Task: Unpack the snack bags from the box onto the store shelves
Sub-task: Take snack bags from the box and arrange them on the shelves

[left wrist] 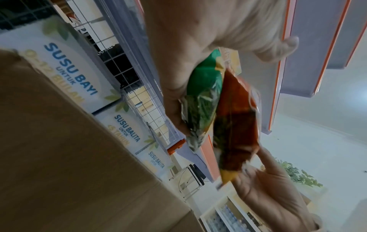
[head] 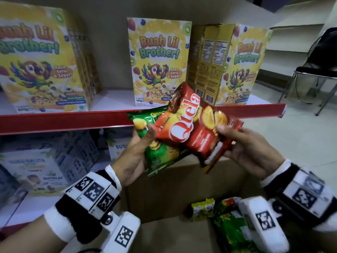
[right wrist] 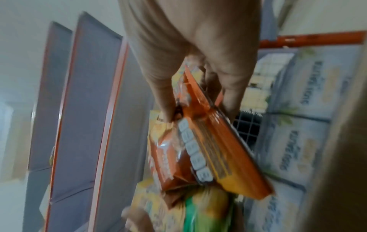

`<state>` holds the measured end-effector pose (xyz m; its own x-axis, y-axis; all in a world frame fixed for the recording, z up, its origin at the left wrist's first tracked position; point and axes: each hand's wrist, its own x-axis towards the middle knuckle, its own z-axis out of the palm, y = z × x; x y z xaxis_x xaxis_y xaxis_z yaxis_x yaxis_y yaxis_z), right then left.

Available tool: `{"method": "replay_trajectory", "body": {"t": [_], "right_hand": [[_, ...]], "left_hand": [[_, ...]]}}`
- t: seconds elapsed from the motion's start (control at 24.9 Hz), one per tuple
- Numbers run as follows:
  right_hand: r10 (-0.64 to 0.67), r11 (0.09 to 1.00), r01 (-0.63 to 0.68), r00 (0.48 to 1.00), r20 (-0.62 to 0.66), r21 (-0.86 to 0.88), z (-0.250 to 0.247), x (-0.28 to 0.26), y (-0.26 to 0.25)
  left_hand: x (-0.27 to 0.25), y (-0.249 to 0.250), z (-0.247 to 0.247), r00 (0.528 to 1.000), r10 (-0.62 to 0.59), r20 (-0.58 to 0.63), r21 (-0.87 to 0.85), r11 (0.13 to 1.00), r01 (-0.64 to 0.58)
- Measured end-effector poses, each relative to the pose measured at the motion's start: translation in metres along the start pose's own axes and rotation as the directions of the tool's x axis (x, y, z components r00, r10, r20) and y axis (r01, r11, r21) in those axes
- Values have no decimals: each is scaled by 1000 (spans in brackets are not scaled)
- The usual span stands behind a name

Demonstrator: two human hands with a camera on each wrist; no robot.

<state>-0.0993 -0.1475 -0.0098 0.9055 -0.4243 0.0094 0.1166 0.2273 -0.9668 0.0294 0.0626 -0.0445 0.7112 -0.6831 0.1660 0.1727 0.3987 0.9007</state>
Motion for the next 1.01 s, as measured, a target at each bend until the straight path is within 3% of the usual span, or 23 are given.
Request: {"method": "replay_trajectory", "body": {"t": [0.12, 0.24, 0.32, 0.48, 0.56, 0.64, 0.72, 0.8, 0.84, 0.88, 1.01], "right_hand": [[83, 993, -88, 994, 77, 73, 20, -12, 26], [66, 996, -55, 981, 183, -63, 25, -18, 30], [15, 985, 21, 979, 205, -170, 23, -18, 26], [-22, 964, 87, 968, 251, -251, 15, -13, 31], [56, 944, 63, 937, 345, -324, 4, -7, 38], [241, 880, -16, 876, 418, -474, -13, 1, 53], [422, 667, -27, 838, 347, -745, -31, 18, 77], [492, 242, 43, 856, 160, -969, -47, 35, 108], [493, 43, 89, 864, 99, -995, -52, 41, 126], [500, -90, 128, 863, 66, -988, -55, 44, 143], [589, -198, 142, 808, -2, -970, -70, 44, 195]], "left_hand": [[0, -3, 6, 998, 33, -61, 38, 999, -31], [4, 1, 3, 990, 67, -126, 59, 996, -60], [2, 4, 2, 990, 90, -110, 77, 994, -82], [-3, 4, 3, 1000, 18, -16, 141, 990, -15], [-1, 2, -2, 1000, 0, -12, 192, 981, 3], [-1, -1, -9, 999, -10, -33, 209, 978, 17], [-3, -5, -15, 998, -26, -51, 233, 972, 37], [-5, -8, -20, 997, -40, -69, 254, 966, 56], [-6, -8, -23, 996, -45, -80, 259, 964, 65], [-6, -8, -25, 995, -45, -89, 259, 964, 67], [-7, -9, -31, 993, -45, -111, 256, 964, 72]]}}
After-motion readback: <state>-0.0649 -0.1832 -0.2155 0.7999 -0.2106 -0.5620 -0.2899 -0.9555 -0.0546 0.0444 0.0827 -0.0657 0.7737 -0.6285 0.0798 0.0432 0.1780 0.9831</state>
